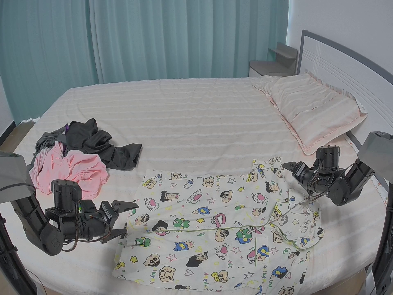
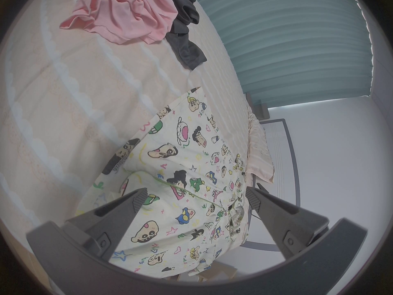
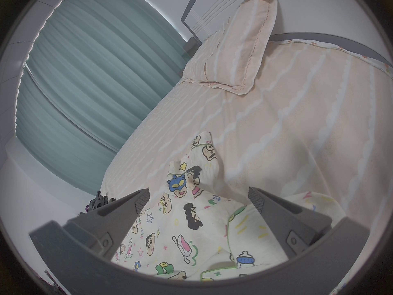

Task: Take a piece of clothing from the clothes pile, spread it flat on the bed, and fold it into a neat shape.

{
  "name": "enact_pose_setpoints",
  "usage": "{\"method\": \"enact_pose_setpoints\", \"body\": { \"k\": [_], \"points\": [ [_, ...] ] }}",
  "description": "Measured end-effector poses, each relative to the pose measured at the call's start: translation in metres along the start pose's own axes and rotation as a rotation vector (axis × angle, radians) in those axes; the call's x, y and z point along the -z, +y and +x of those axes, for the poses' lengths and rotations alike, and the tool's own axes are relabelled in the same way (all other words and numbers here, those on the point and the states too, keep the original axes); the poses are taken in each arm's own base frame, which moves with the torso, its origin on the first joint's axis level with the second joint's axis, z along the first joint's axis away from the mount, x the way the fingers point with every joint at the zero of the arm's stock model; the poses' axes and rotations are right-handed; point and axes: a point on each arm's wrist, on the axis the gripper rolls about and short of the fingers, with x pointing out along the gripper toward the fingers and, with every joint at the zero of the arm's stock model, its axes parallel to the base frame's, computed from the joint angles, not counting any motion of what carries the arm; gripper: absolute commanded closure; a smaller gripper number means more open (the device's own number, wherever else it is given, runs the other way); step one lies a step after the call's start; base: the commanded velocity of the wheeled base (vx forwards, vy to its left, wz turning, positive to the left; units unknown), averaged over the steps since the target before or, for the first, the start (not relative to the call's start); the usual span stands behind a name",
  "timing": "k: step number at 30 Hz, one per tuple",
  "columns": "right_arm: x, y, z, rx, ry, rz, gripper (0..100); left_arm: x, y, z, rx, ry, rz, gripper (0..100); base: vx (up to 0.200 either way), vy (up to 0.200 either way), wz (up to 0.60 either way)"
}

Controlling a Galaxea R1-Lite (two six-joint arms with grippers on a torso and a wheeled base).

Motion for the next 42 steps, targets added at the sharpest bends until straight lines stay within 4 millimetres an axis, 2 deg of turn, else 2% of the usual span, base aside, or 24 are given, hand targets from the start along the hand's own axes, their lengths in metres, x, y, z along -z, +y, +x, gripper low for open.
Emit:
{"method": "enact_pose_setpoints", "body": {
  "k": [11,20,28,33,42],
  "points": [
    [0.0,0.005,-0.003,-0.011,0.001,-0.008,0,0.01,0.002,-0.002,-0.003,0.023,0.012,0,0.0,-0.2,0.0],
    [0.0,0.015,0.003,-0.048,-0.001,-0.019,0,0.014,0.005,-0.005,0.005,0.02,0.018,0,0.0,0.0,0.0],
    [0.015,0.026,0.023,-0.086,0.03,-0.04,0,0.014,0.006,-0.005,0.002,0.02,0.015,0,0.0,0.0,0.0],
    [0.024,0.036,0.042,-0.12,0.039,-0.054,0,0.014,0.006,-0.005,0.002,0.022,0.015,0,0.0,0.0,0.0],
    [0.028,0.03,0.069,-0.115,0.038,-0.049,0,0.014,0.006,-0.005,0.002,0.022,0.014,0,0.0,0.0,0.0]
  ]
}}
